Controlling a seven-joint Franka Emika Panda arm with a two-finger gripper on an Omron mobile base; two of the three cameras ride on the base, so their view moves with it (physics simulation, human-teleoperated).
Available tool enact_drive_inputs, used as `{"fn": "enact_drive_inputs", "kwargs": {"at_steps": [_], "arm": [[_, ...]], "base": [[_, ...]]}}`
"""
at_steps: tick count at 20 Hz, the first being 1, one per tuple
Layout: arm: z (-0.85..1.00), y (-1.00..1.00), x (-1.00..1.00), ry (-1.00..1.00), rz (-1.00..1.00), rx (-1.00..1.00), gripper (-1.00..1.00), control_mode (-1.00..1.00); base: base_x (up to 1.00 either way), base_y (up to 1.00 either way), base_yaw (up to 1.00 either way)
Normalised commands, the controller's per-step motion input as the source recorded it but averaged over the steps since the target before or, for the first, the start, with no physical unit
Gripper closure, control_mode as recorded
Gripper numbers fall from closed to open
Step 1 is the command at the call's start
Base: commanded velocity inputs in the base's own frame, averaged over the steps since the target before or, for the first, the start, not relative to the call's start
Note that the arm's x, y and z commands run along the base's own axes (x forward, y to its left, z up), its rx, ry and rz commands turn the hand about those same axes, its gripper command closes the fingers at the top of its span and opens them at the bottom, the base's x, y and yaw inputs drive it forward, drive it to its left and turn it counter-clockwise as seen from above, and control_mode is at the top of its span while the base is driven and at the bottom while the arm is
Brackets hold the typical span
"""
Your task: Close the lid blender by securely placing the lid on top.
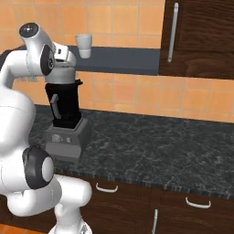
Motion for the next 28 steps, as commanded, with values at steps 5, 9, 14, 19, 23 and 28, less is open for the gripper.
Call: {"fn": "enact_drive_inputs", "kwargs": {"at_steps": [5,9,14,19,23,28], "arm": [[0.13,0.00,-0.14,-0.24,0.00,0.00,1.00,-1.00],[0.00,0.00,0.00,0.00,0.00,0.00,1.00,-1.00],[0.00,0.00,0.00,-0.05,0.00,0.00,1.00,-1.00],[0.00,0.00,0.00,-0.11,0.00,0.00,1.00,-1.00],[-0.06,0.00,-0.39,-0.01,0.00,-0.05,1.00,-1.00],[0.00,0.00,-0.17,0.00,0.00,-0.01,1.00,-1.00]], "base": [[0.00,0.00,0.00],[0.00,0.00,0.00],[0.00,0.00,0.00],[0.00,0.00,0.00],[0.00,0.00,0.00],[0.00,0.00,0.00]]}}
